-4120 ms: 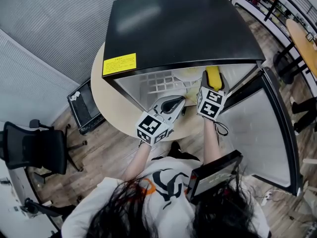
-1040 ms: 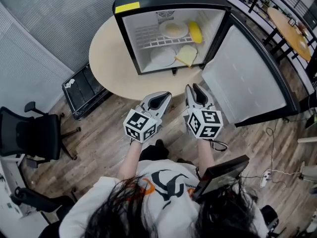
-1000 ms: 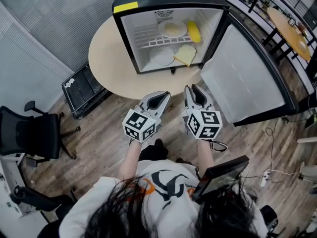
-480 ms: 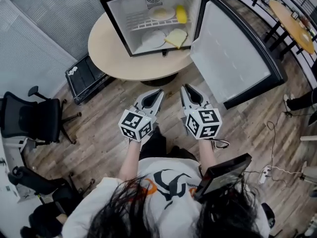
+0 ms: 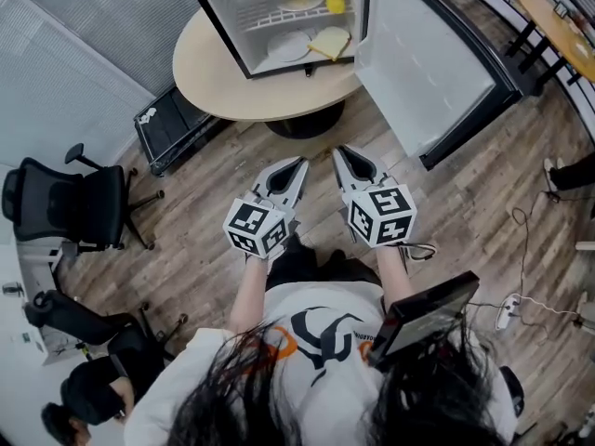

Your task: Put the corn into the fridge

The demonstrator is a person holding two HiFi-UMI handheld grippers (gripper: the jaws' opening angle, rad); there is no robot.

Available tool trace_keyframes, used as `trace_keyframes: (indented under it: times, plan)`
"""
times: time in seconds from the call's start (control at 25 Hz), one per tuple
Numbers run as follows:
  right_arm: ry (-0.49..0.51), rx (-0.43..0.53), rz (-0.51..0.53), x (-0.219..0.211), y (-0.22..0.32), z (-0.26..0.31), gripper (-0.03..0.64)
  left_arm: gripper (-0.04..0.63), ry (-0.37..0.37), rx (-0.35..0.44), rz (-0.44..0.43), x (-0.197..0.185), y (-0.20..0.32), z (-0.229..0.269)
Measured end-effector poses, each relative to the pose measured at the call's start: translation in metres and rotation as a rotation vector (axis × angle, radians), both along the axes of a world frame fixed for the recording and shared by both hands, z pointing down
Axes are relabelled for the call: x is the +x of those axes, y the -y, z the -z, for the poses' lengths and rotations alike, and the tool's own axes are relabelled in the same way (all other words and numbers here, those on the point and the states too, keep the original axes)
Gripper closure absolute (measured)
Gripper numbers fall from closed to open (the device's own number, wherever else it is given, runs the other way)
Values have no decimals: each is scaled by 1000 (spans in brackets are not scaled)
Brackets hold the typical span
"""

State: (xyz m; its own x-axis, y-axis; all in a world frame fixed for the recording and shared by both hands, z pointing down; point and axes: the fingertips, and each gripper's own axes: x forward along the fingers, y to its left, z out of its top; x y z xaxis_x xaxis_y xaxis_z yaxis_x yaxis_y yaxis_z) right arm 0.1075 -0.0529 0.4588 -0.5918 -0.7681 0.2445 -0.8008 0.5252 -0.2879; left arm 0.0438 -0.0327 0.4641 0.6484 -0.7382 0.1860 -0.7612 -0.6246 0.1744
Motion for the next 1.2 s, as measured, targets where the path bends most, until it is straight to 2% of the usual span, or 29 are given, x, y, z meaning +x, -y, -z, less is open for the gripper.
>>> trace_keyframes:
  times: [0.24,0.44,0.76,1.2]
  plan:
    - [10,21,20,-9,-12,11,582,583,-3,19,-13,-3,-8,11]
    - [-23,24,26,-22,-31,9,588,583,-4,9,-49,-8,-28,8]
    - [12,-21,2,-57,-69,-4,589,583,-1,-13,-79,-41,-68,-1]
    - [2,-35,-31,-82,-96,-8,595,583,-38,17,-117,-64,-92,4]
